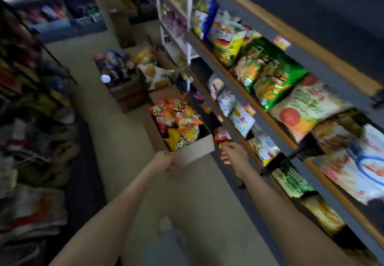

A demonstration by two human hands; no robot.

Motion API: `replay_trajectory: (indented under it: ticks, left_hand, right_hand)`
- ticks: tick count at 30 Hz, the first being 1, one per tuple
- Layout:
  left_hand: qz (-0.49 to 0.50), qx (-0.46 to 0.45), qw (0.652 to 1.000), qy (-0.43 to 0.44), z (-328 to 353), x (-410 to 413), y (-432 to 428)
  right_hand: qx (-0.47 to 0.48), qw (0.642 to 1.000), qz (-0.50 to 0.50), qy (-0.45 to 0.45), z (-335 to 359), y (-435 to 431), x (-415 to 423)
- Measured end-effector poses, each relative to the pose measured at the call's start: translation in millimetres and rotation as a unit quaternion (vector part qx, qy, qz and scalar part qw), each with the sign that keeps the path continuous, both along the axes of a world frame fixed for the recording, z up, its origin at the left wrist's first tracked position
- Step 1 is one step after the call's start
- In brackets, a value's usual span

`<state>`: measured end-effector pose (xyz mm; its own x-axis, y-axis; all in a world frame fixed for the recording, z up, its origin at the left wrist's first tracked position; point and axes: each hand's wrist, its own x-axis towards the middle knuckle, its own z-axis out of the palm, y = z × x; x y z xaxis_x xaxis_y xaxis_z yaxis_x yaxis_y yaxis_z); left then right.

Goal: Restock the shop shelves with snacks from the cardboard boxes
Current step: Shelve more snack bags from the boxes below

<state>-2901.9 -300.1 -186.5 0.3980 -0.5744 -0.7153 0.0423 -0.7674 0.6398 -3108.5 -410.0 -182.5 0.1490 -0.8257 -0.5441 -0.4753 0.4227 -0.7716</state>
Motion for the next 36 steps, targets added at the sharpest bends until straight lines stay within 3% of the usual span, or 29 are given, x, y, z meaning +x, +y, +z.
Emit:
replay_trajectory:
  ticks: [8, 17, 26, 36]
  left_hand:
    - [0.103, 0.018, 0.994, -0.040, 23, 198, -39]
    - [0.162, 0.034, 0.986, -0.012, 20, 326, -137]
    - [0.146, -0.005, 0.989, 0.004, 13, 467, -233]
    - [0.039, -0.007, 0.999, -0.005, -8, 659, -362]
  right_hand:
    - [0.041, 0.999, 0.021, -0.013, -23, -103, 183]
    - [0.080, 0.996, 0.026, -0.016, -40, -230, 311]
    - [0.070, 0.996, 0.054, 0.014, -43, -332, 459]
    - [0.048, 0.995, -0.071, 0.052, -57, -410, 588]
